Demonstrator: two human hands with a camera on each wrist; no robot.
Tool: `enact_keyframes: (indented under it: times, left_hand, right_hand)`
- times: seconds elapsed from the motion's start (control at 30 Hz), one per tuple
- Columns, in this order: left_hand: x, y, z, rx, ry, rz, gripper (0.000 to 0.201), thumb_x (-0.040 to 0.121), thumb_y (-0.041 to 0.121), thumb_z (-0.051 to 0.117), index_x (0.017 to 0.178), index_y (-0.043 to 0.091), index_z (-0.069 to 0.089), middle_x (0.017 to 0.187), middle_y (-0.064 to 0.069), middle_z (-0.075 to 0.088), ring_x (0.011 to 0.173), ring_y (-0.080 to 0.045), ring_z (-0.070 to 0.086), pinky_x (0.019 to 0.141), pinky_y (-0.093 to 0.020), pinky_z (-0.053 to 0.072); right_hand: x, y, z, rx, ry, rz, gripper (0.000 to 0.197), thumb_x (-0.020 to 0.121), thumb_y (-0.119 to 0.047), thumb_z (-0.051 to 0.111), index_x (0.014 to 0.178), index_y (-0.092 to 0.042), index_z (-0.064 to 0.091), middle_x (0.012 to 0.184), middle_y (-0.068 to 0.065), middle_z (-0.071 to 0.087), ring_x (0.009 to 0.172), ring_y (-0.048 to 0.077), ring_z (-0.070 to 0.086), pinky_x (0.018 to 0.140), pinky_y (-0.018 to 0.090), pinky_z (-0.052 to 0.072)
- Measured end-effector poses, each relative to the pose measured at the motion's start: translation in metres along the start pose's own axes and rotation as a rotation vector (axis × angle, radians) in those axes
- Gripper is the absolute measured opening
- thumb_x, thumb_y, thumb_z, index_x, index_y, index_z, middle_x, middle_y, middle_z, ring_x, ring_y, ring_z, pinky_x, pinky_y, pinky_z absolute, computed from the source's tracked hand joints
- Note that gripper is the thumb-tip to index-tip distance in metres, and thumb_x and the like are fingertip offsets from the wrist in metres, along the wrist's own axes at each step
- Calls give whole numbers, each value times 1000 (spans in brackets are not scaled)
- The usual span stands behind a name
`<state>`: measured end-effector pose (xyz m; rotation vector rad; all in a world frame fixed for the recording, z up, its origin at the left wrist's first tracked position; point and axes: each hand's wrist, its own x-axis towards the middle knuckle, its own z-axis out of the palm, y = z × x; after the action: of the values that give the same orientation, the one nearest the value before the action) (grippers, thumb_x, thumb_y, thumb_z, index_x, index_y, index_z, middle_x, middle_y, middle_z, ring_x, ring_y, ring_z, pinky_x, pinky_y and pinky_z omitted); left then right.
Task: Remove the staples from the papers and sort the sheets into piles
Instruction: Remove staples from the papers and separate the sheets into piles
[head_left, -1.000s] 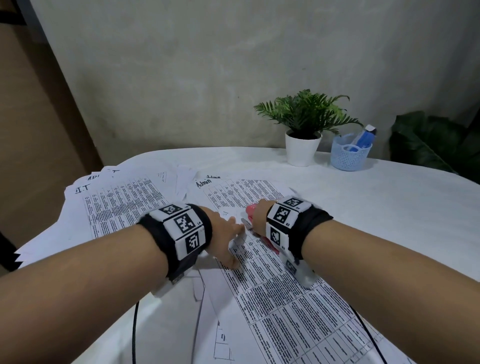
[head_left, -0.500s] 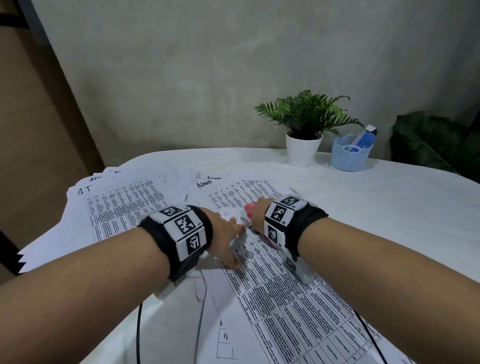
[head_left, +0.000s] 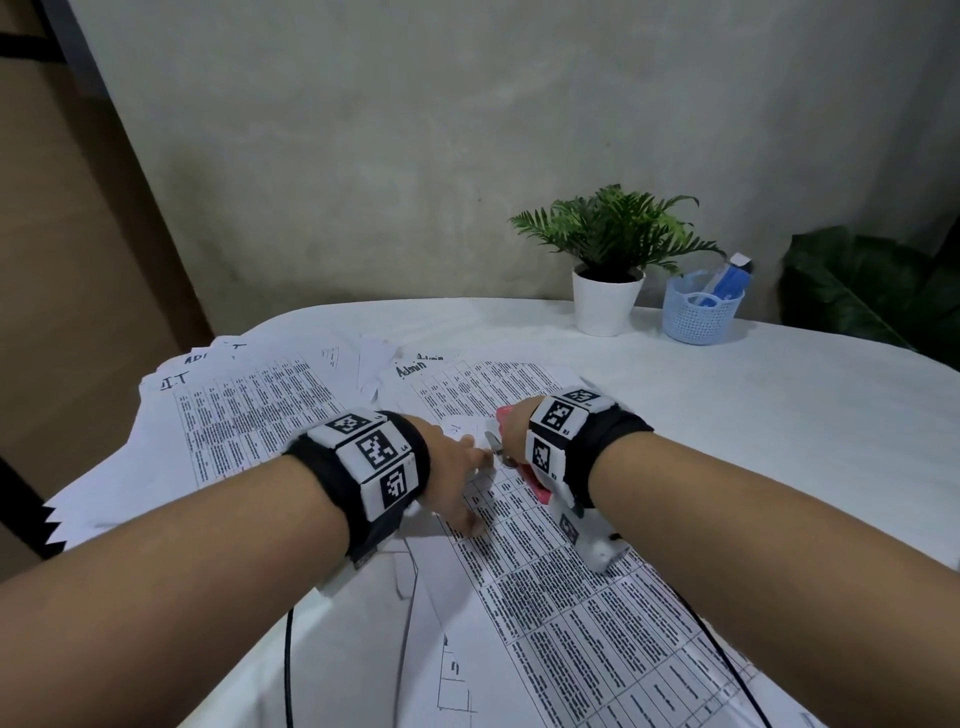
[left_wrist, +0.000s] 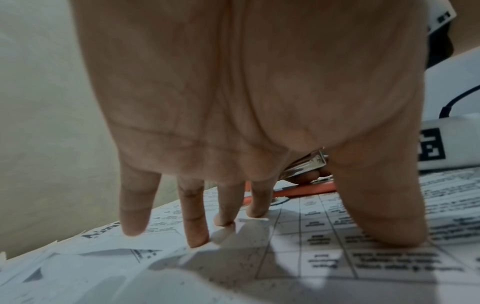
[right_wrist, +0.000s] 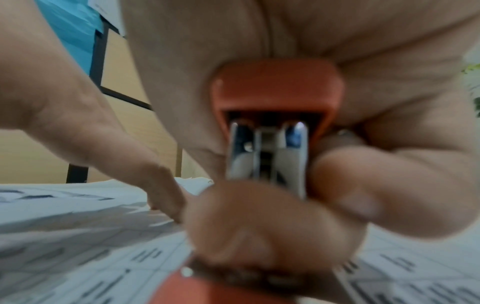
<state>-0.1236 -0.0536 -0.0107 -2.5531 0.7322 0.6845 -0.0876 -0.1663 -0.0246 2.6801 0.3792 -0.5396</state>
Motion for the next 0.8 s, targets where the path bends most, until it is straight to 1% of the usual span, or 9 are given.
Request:
enact_keyframes:
  times: [0.07,0.13,0.23,0.37,0.5,0.53,0.6,0.67,0.8]
  left_hand:
    - [1,-2,0,6,-16,6,82,85,64,51,149,25,18,159,0,15,130,-27,41,95,-39,39]
    - [3,-4,-1,18,-37,14,82,84,65,51,147,25,20,160,0,11,131,-29,40,100,-44,38]
    - [6,-6,-2,16,-54,35,78,81,64,56,144,27,27,156,-3,21,129,-31,42,99,-47,39]
    - [11,-16,-7,-69,15,59,68,85,54,58,142,30,31,143,-1,33,122,-25,47,92,-42,42]
    - [26,-37,-10,-309,82,23,77,80,45,70,143,25,29,143,0,37,123,-22,46,102,-43,41]
    - [30,-40,-9,-295,82,-9,87,76,50,71,145,24,25,144,0,35,126,-23,44,104,-45,40]
    - [37,-46,-8,-235,64,-56,103,69,62,71,149,24,17,148,1,29,132,-23,38,107,-43,36]
    - [43,-50,-11,-241,60,-81,103,65,63,74,146,24,23,143,3,32,129,-22,41,105,-40,37]
    - [52,-52,-22,-406,10,-112,73,63,48,83,120,26,44,119,4,58,105,-20,59,94,-35,47]
  right_hand:
    - [2,3,2,43,-22,5,14,94,-26,48,92,-13,53,97,4,58,95,25,58,82,32,46]
    - [13,11,8,52,18,14,25,93,-27,47,110,-10,53,98,5,61,86,25,61,81,36,51]
    - [14,17,12,131,58,41,13,95,-29,41,102,-19,44,81,-2,55,72,21,59,80,41,53]
    - [3,22,19,201,115,38,23,98,-36,30,107,-19,43,77,-3,47,69,18,49,83,39,49]
    - [-11,36,21,236,86,52,27,99,-36,22,107,-18,40,67,-7,37,59,13,43,93,46,44]
    - [-19,39,21,229,77,54,28,99,-35,24,112,-17,41,72,-6,42,61,11,45,96,45,43]
    - [-33,44,23,260,70,71,34,99,-31,33,125,-13,43,102,2,58,91,19,58,99,39,37]
    - [-49,48,24,318,50,116,41,97,-30,42,131,-7,43,128,11,53,117,27,51,98,35,38]
    - [-66,55,27,311,13,103,47,98,-39,32,134,-8,35,132,14,48,119,28,49,103,41,37]
